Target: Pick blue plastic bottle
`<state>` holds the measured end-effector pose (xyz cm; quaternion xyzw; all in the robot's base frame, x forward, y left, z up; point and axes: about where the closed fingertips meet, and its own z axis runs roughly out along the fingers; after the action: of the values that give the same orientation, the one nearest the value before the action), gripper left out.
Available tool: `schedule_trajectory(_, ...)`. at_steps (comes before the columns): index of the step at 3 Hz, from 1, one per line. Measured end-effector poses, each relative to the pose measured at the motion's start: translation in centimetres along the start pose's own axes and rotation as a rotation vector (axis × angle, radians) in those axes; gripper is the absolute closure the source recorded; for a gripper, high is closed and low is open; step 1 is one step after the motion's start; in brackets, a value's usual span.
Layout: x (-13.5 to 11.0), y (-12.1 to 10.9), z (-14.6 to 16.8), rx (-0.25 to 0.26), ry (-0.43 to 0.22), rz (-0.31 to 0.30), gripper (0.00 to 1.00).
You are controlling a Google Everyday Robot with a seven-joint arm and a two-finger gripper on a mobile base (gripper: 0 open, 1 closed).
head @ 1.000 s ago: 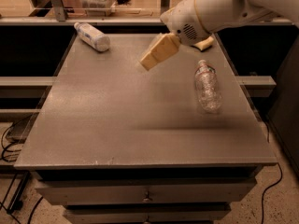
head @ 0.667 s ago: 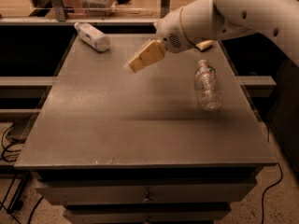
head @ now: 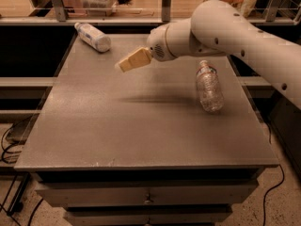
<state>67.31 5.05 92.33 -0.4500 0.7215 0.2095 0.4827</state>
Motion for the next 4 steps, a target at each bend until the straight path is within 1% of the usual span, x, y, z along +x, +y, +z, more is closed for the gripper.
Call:
schedule_trajectory(1, -0.1, 0.1, 0.9, -0.004, -0.007, 0.005, 0.00)
schedule_trajectory(2, -0.4, -0.3, 3.1, 0.008, -0.012, 0.000, 0.00)
schedule_trajectory(3, -0.7, -0.5, 5.8, 0.001, -0.041, 0.011, 0.00)
schedule_trajectory(4, -1.1, -0.7, 8.7, -0.018, -0.070, 0.022, 0.00)
